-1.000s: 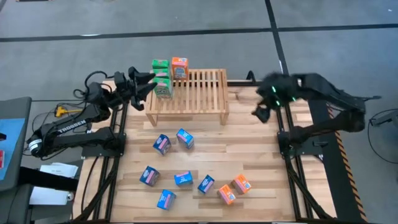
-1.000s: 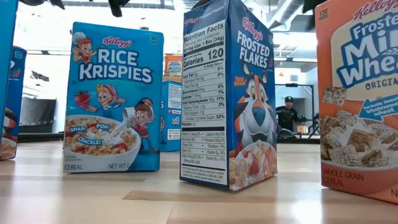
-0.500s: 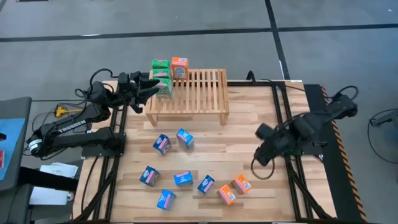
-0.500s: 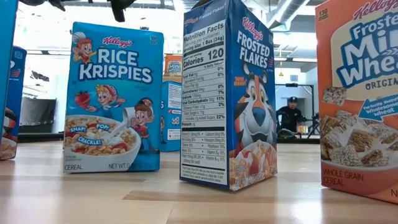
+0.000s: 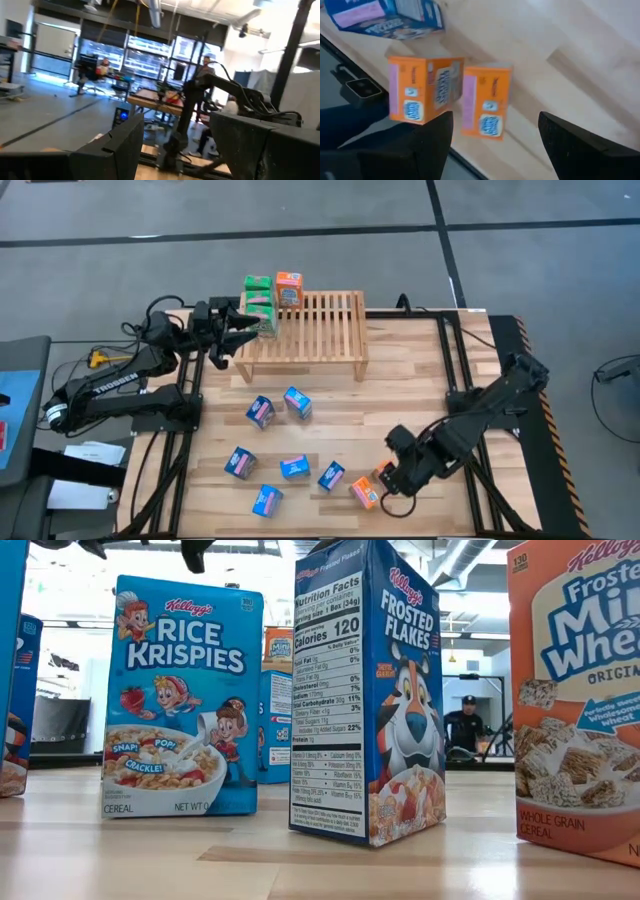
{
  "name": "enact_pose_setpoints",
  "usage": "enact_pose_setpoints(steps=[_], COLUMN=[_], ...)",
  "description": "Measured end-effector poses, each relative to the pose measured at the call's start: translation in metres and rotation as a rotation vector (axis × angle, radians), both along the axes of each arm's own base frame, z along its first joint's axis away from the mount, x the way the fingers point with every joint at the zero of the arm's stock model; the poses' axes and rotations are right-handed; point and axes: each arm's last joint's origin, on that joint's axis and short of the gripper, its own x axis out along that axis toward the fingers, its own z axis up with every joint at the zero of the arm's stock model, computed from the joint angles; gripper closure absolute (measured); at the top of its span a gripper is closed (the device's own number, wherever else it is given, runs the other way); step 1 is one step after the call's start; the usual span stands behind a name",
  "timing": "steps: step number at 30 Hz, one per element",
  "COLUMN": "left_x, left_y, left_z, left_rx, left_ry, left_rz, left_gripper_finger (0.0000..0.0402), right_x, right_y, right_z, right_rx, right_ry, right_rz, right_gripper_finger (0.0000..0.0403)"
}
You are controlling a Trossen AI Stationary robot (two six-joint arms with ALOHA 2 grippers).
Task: Stack cereal on shelf
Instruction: Put the right orange cereal box on the shelf aligned with the other orange cereal box
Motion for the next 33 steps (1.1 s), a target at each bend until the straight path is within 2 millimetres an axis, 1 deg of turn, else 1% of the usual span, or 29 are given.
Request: enact_pose_setpoints(steps=[3,6,8,10,13,16,21,25,29,33], left_x=[0.000,0.000,0.000,0.000,0.000,0.000,0.000,0.001,0.001,0.001], left_y=[0.000,-0.001,-0.002,-0.002,-0.003,-0.003,-0.003,-0.003,-0.003,-0.003], left_z=[0.000,0.000,0.000,0.000,-0.001,-0.001,-0.001,-0.002,-0.002,-0.002], left_rx=[-0.001,-0.006,-0.008,-0.009,-0.024,-0.026,-0.033,-0.041,-0.038,-0.038], left_ry=[0.002,0.004,0.006,0.011,0.018,0.020,0.020,0.031,0.033,0.033], left_rz=[-0.012,-0.029,-0.054,-0.075,-0.100,-0.107,-0.109,-0.112,-0.119,-0.119], left_gripper_finger=[0.0184,0.0184,0.0184,0.0184,0.0184,0.0184,0.0184,0.0184,0.0184,0.0184], right_x=[0.007,0.012,0.014,0.017,0.024,0.031,0.037,0.034,0.034,0.036], right_y=[0.010,0.014,0.016,0.020,0.024,0.025,0.020,0.017,0.017,0.018], right_z=[0.002,0.003,-0.004,-0.015,-0.027,-0.035,-0.035,-0.036,-0.046,-0.046], right_rx=[0.015,0.014,0.007,-0.004,-0.011,0.000,0.003,-0.031,-0.029,-0.023], right_ry=[-0.005,0.012,0.065,0.125,0.154,0.171,0.152,0.180,0.180,0.163], right_rz=[-0.004,-0.004,0.003,0.024,0.066,0.095,0.098,0.103,0.097,0.119], right_gripper_finger=[0.0085,0.0085,0.0085,0.0085,0.0085,0.0085,0.0085,0.0085,0.0085,0.0088])
